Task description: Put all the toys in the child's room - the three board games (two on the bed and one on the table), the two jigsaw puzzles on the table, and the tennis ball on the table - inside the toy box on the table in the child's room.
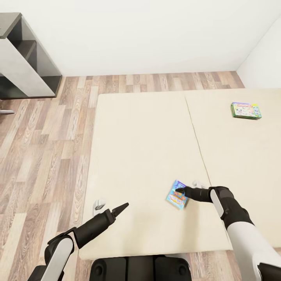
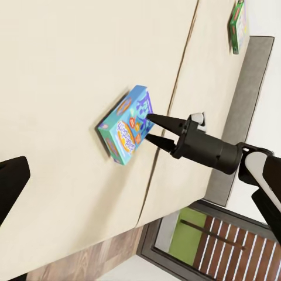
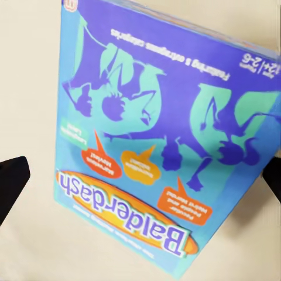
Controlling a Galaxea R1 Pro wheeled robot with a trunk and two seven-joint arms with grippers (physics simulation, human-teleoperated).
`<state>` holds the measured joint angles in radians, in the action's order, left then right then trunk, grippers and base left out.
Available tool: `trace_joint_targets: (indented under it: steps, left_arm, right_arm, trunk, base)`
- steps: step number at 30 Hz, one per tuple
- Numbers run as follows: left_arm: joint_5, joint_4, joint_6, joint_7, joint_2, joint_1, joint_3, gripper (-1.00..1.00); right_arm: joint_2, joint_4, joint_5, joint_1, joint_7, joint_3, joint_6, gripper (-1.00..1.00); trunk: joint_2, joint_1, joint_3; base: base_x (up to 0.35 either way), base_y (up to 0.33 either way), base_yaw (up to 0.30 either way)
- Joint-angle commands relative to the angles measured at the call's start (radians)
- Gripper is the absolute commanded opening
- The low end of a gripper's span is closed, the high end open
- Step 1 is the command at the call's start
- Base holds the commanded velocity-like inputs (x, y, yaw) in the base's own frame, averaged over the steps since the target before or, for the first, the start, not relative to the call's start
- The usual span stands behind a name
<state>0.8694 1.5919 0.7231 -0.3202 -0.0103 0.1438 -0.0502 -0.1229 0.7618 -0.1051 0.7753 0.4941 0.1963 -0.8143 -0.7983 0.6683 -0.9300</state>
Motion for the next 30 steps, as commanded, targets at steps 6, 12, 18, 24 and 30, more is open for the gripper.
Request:
trace_joint_targets:
  steps: [6, 12, 18, 24, 30]
  left_arm:
    - [0.002, 0.000, 0.004, 0.000, 0.000, 0.000, 0.000, 1.00]
    - [0.001, 0.000, 0.004, 0.001, 0.001, 0.000, 0.000, 1.00]
    - [0.001, 0.000, 0.004, 0.000, 0.001, 0.000, 0.000, 1.00]
    - [0.002, 0.000, 0.004, 0.000, 0.001, 0.000, 0.000, 1.00]
    - [0.003, 0.000, 0.004, 0.000, 0.000, 0.000, 0.000, 1.00]
  right_arm:
    - [-0.002, 0.001, -0.010, 0.014, -0.003, 0.002, -0.008, 1.00]
    - [-0.002, 0.001, -0.010, 0.022, -0.003, 0.002, -0.008, 1.00]
    - [-0.003, 0.001, -0.010, 0.025, -0.002, 0.002, -0.008, 1.00]
    - [-0.003, 0.001, -0.010, 0.026, -0.002, 0.002, -0.008, 1.00]
    - [-0.003, 0.001, -0.010, 0.027, -0.002, 0.002, -0.008, 1.00]
  trunk:
    - [-0.001, 0.000, -0.001]
    - [-0.001, 0.000, -0.001]
    - [-0.001, 0.000, -0.001]
    - [-0.001, 0.000, -0.001]
    - [-0.001, 0.000, -0.001]
  base:
    - [0.000, 0.005, 0.000]
    - [0.000, 0.002, 0.000]
    - [0.000, 0.022, 0.000]
    - [0.000, 0.133, 0.000]
    - [0.000, 0.225, 0.000]
